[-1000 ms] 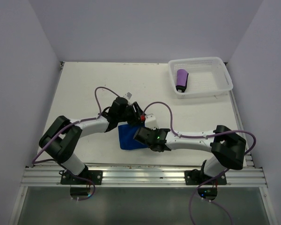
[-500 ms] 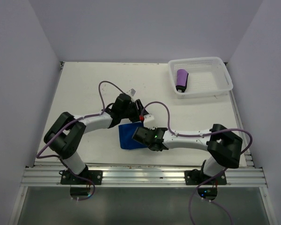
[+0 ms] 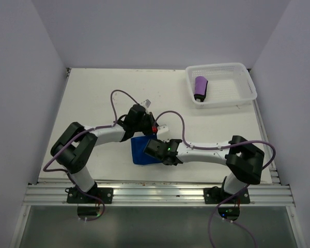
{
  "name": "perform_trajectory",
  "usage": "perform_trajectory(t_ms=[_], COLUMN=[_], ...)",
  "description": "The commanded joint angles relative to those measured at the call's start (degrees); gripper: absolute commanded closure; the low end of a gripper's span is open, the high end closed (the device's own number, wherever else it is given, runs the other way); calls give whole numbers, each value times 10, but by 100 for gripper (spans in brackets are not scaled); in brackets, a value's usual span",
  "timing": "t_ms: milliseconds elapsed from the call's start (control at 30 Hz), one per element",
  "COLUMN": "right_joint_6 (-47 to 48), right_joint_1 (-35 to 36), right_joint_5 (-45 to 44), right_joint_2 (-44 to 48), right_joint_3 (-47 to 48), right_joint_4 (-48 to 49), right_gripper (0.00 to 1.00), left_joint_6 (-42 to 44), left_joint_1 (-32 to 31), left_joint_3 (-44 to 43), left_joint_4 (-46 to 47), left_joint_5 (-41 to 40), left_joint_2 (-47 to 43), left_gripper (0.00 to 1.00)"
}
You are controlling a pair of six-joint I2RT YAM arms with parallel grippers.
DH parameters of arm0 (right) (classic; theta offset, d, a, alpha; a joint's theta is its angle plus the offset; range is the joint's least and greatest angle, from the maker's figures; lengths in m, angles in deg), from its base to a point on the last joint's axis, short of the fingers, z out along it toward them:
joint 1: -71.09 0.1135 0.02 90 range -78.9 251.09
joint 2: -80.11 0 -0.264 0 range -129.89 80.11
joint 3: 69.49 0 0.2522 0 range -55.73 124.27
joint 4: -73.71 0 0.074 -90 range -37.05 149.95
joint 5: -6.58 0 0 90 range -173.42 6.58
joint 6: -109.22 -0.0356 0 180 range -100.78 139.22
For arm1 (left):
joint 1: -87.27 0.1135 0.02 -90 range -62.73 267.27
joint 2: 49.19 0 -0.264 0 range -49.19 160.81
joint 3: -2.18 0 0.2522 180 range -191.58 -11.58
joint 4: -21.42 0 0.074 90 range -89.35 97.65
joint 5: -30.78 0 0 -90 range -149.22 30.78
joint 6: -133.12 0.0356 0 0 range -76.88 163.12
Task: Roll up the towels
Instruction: Roll the towel
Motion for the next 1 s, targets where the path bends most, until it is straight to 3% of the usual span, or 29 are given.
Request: perform_trajectory(t_ms=[0, 167, 267, 300, 433, 500, 733, 967], right_joint_6=[-21, -32, -36, -39, -41, -33, -10, 2], right_joint_1=[-1, -1, 2, 3, 22, 26, 32, 23], right_joint_5=[-39, -42, -45, -54, -58, -45, 27, 83], right_joint_2=[-6, -13, -27, -31, -32, -18, 73, 227], right_joint_3=[33, 48, 72, 78, 93, 85, 35, -69], right_joint_4=[-29, -59, -92, -102, -118, -99, -23, 84], right_gripper=[100, 100, 93, 83, 64, 52, 32, 26], left_joint_6=[19, 15, 1, -11, -18, -23, -18, -10], left_joint_1=[-4, -4, -4, -4, -3, -3, 10, 17], left_joint_3=[3, 21, 51, 64, 102, 119, 161, 183], left_joint_4=[19, 39, 77, 94, 146, 165, 211, 222], left_joint_5=[-5, -11, -28, -32, -46, -55, -64, -67], left_joint_2=[12, 12, -2, -5, -10, -15, -30, -46], left_gripper=[100, 100, 100, 100, 100, 100, 100, 100])
